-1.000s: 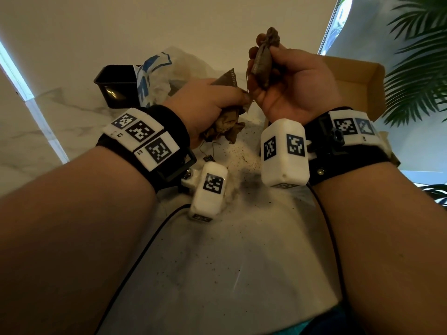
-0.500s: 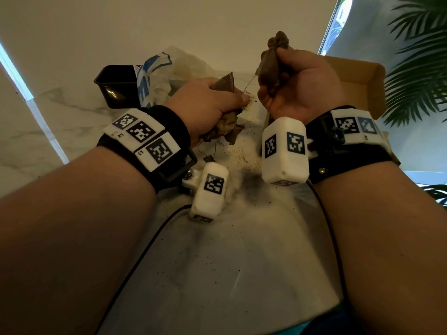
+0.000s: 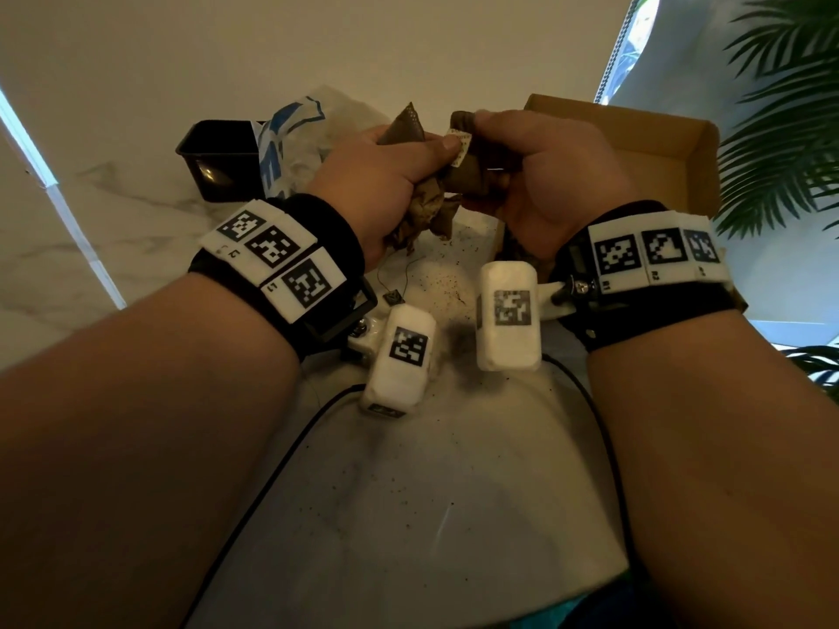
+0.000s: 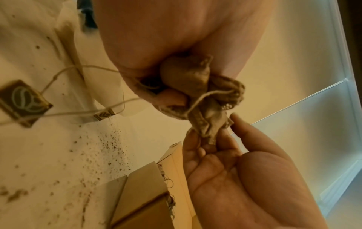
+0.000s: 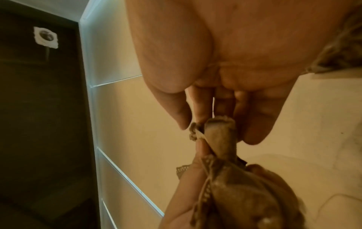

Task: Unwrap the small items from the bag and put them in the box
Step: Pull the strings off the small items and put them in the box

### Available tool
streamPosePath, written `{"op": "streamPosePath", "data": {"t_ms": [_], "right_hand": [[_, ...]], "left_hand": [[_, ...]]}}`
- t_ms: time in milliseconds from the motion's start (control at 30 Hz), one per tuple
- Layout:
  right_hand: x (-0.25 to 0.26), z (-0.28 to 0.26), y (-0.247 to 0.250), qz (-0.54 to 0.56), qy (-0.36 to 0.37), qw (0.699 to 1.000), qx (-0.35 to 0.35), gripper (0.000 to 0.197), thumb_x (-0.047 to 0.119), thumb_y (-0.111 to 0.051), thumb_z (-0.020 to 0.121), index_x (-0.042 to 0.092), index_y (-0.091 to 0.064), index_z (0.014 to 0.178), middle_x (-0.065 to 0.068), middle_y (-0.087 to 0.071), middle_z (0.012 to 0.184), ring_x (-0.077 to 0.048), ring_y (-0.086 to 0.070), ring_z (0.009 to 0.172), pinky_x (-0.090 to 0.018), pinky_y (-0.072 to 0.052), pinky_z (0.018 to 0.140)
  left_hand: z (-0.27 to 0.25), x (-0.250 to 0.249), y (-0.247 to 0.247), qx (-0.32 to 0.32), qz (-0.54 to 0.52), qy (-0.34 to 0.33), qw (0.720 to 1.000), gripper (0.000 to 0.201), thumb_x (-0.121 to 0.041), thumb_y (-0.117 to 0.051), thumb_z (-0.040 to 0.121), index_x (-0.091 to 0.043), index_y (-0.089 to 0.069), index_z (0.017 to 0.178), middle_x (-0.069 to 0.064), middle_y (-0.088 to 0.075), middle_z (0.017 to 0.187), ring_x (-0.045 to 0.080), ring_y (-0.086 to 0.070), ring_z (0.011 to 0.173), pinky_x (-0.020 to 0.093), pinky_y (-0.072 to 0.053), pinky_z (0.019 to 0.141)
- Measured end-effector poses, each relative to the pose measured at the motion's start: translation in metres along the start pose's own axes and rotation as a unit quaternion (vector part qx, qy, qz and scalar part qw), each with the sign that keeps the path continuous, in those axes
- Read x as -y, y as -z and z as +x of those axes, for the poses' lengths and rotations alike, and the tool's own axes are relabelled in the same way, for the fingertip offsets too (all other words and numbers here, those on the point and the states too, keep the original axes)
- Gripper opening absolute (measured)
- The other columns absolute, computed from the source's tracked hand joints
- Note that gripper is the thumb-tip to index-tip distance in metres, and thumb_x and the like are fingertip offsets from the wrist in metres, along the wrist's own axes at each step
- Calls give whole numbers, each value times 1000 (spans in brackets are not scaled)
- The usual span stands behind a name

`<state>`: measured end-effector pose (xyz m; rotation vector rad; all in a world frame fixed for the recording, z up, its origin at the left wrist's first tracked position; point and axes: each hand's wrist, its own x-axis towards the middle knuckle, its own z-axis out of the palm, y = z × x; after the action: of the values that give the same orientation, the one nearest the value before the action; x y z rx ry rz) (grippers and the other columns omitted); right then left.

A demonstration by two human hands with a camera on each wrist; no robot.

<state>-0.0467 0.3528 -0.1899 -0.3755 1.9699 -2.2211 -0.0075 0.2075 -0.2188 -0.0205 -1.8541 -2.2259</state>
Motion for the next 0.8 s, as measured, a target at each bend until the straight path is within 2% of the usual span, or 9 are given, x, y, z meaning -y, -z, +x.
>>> {"op": "streamPosePath", "data": {"t_ms": [100, 200, 267, 333, 400, 500, 633, 733, 800], "right_hand": [[1, -11, 1, -45, 55, 997, -1, 7, 3, -68, 90, 8, -67, 95, -6, -76, 80, -20, -75, 73, -38, -63, 72], [7, -21, 17, -93, 52, 994, -23, 15, -2, -68, 88, 5, -68, 102, -9, -77, 85, -24, -76, 82, -42, -63, 76], [14, -24, 35, -76, 33, 995, -49, 20, -1, -67, 89, 5, -66, 108, -10, -77, 86, -27, -77, 84, -44, -62, 77], [17, -28, 55, -134, 16, 987, -84, 16, 5, -67, 90, 13, -68, 103, -4, -78, 84, -21, -77, 83, -38, -62, 71], [13, -34, 71, -232, -10, 966, -111, 12, 14, -73, 86, 21, -71, 95, -5, -76, 96, -23, -75, 89, -35, -59, 68], [7, -40, 86, -246, -51, 958, -139, 14, 12, -77, 82, 21, -69, 88, -11, -73, 106, -31, -73, 94, -41, -60, 71], [2, -39, 91, -282, -76, 947, -132, 18, 3, -78, 78, 16, -67, 87, -15, -73, 108, -30, -73, 92, -47, -62, 78], [3, -39, 86, -350, -90, 928, -90, 17, 1, -73, 81, 14, -63, 86, -21, -71, 113, -25, -69, 87, -49, -60, 88], [5, -37, 82, -400, -102, 908, -70, 17, 4, -74, 80, 17, -65, 87, -17, -72, 111, -23, -70, 87, -46, -60, 89]], "left_hand": [[-3, -1, -3, 3, -16, 9, 1000, 37, -20, -75, 91, 2, -67, 120, 19, -76, 98, 28, -72, 75, 35, -59, 66], [-8, -2, -12, 4, -9, 39, 999, 28, -20, -74, 92, 1, -69, 109, 9, -71, 77, 23, -66, 61, 29, -55, 58], [-10, 0, -16, 5, -1, 73, 997, 22, -23, -74, 93, -3, -70, 101, 7, -61, 71, 26, -58, 65, 33, -51, 68], [-11, 4, -20, 7, 22, 115, 993, 23, -24, -73, 93, -5, -69, 104, 4, -57, 62, 24, -56, 59, 35, -48, 68], [-14, 6, -23, 15, 51, 149, 987, 20, -23, -71, 94, -7, -64, 103, 1, -58, 54, 18, -58, 47, 25, -46, 54], [-16, 7, -26, 18, 96, 181, 979, 17, -23, -75, 90, -9, -66, 93, 8, -69, 70, 17, -64, 50, 22, -45, 45], [-18, 9, -32, 35, 134, 203, 969, 18, -22, -75, 88, -13, -74, 72, 15, -71, 86, 27, -67, 71, 38, -56, 70], [-22, 11, -38, 44, 124, 229, 965, 13, -14, -72, 91, -5, -68, 82, 14, -69, 72, 24, -63, 57, 45, -56, 82], [-23, 11, -41, 47, 129, 239, 961, 12, -12, -71, 91, -1, -69, 88, 18, -71, 78, 26, -64, 60, 48, -56, 89]]}}
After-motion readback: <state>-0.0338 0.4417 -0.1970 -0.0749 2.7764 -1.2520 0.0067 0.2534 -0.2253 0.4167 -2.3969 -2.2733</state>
